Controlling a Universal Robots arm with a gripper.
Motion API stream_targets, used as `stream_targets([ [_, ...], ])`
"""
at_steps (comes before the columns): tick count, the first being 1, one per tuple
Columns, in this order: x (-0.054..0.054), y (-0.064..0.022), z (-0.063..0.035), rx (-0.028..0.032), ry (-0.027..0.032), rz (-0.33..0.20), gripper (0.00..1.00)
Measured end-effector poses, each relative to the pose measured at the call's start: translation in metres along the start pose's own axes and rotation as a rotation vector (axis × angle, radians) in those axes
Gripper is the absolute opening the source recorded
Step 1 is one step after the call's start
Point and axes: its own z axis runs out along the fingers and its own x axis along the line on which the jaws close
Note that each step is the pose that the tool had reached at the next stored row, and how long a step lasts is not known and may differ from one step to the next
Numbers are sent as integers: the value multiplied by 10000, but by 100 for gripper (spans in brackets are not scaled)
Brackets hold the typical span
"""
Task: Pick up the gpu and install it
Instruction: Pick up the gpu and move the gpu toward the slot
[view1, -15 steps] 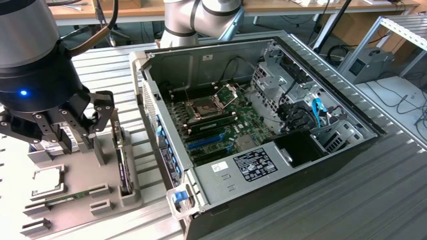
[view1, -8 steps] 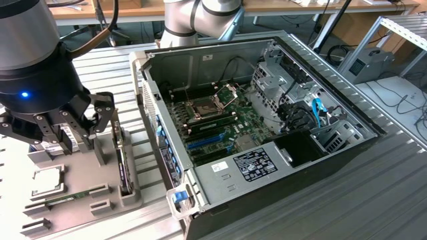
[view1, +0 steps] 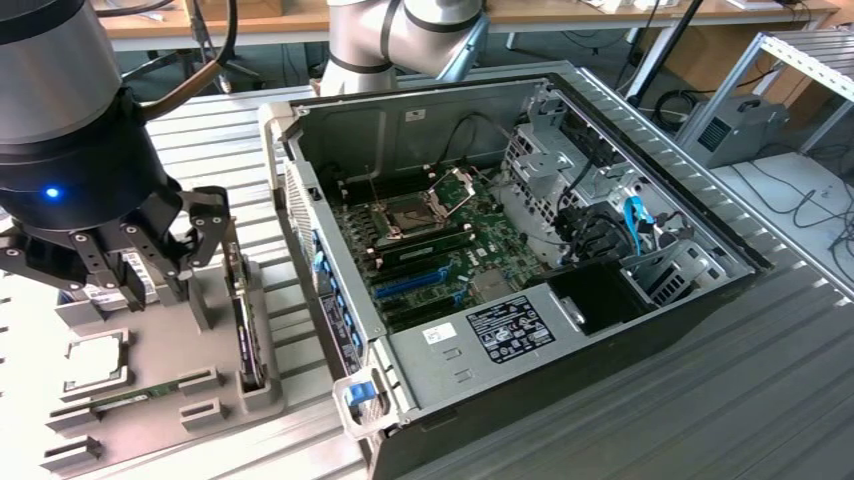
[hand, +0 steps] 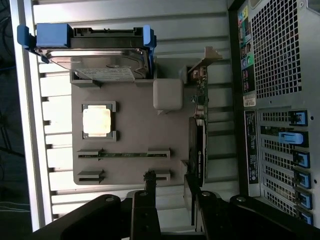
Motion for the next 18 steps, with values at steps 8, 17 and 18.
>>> stream_targets([
  [8, 1, -1, 22, 1, 0, 0, 36],
  [17, 1, -2, 45, 1, 1, 1, 36],
  [18, 1, -3, 47, 1, 1, 0, 36],
])
